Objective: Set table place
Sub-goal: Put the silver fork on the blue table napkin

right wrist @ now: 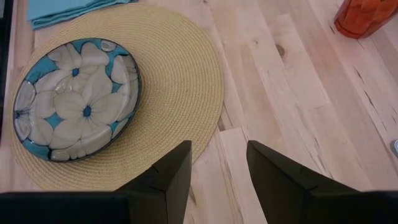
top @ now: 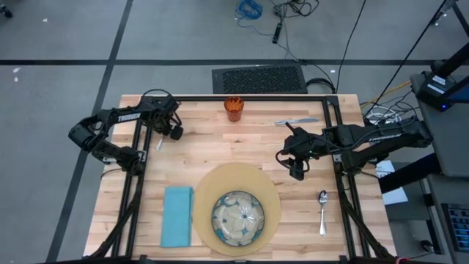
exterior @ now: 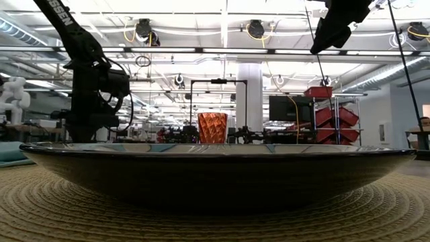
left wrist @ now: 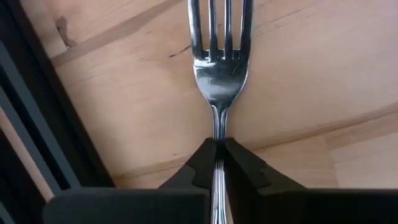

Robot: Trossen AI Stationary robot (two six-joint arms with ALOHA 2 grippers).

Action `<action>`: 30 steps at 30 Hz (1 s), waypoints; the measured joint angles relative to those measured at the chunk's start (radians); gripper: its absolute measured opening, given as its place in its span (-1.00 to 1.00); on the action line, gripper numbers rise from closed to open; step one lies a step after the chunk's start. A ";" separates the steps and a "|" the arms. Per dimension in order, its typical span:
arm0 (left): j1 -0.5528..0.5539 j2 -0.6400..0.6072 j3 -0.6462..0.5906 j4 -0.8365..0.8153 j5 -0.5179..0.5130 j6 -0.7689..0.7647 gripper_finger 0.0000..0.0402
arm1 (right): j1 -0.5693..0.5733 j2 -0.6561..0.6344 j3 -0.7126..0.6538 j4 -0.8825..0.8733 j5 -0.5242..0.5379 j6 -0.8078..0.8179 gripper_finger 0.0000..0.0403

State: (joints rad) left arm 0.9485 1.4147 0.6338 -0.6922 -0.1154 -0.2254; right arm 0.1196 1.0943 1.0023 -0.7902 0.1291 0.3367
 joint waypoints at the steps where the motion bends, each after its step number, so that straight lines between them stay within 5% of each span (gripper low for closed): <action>1: 0.000 0.000 0.000 0.000 -0.002 0.004 -0.97 | 0.000 0.000 0.000 0.000 0.000 0.000 -0.28; 9: -0.001 -0.060 0.067 -0.087 0.015 0.022 -0.99 | 0.000 0.000 0.000 0.000 0.000 -0.001 -0.28; 18: -0.065 -0.246 0.158 -0.399 0.140 -0.039 -1.00 | 0.000 0.000 0.000 -0.008 0.000 -0.008 -0.28; 25: -0.241 -0.447 0.158 -0.487 0.278 -0.250 -1.00 | 0.000 0.000 0.000 -0.008 0.000 -0.012 -0.28; 30: -0.461 -0.563 0.158 -0.484 0.295 -0.493 -1.00 | 0.000 0.000 0.000 -0.008 0.000 -0.009 -0.28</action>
State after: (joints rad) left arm 0.4873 0.8514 0.7921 -1.1761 0.1799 -0.7181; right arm 0.1196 1.0939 1.0019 -0.7986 0.1295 0.3273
